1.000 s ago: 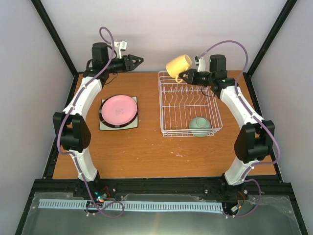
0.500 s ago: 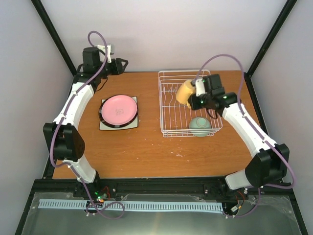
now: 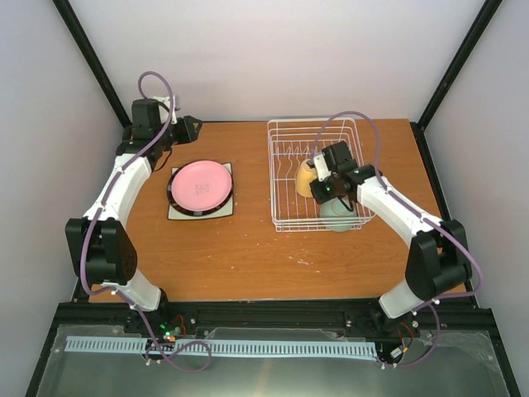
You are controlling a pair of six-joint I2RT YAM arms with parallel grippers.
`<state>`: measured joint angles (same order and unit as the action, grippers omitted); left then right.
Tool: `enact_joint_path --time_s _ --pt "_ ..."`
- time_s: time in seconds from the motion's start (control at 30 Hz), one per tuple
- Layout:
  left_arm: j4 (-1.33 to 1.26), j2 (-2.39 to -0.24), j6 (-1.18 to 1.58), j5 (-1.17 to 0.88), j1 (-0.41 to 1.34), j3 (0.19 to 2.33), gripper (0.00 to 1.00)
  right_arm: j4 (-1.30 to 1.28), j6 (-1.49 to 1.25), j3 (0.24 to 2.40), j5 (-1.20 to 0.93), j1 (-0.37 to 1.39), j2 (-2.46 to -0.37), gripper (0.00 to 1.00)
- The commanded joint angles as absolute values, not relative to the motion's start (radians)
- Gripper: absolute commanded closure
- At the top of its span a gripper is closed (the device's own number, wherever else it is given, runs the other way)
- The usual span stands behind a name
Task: Load the mixed dishes into the dish rack
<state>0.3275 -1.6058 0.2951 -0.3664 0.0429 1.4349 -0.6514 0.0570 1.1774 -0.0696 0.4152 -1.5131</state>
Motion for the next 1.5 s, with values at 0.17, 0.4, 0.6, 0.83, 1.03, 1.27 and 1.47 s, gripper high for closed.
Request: enact_joint_path --time_s 0.17,0.4,0.6,0.83,1.03,1.27,1.47 --pt "0.291 -1.546 0.281 -0.315 0.030 1.360 0.51 -0.548 0.127 1.227 -0.150 0.422 -1.607 0.97" --pt "0.296 -1.520 0.270 -0.315 0.006 1.288 0.51 -0.542 0.116 1.173 -0.178 0.423 -1.619 0.97" --pt "0.299 -1.491 0.269 -0.306 -0.013 1.252 0.51 -0.530 0.118 1.122 -0.194 0.424 -1.634 0.97" --pt "0.300 -1.467 0.264 -0.308 -0.039 1.219 0.51 -0.531 0.112 1.084 -0.202 0.425 -1.640 0.97" --pt "0.329 -1.466 0.245 -0.323 -0.048 1.213 0.50 -0.562 0.098 1.081 -0.200 0.425 -1.652 0.81" --pt "0.374 -1.471 0.244 -0.409 -0.097 1.170 0.50 -0.595 0.087 1.067 -0.175 0.425 -1.639 0.59" --pt "0.460 -1.524 0.216 -0.483 -0.157 1.165 0.51 -0.620 0.078 1.081 -0.141 0.422 -1.595 0.52"
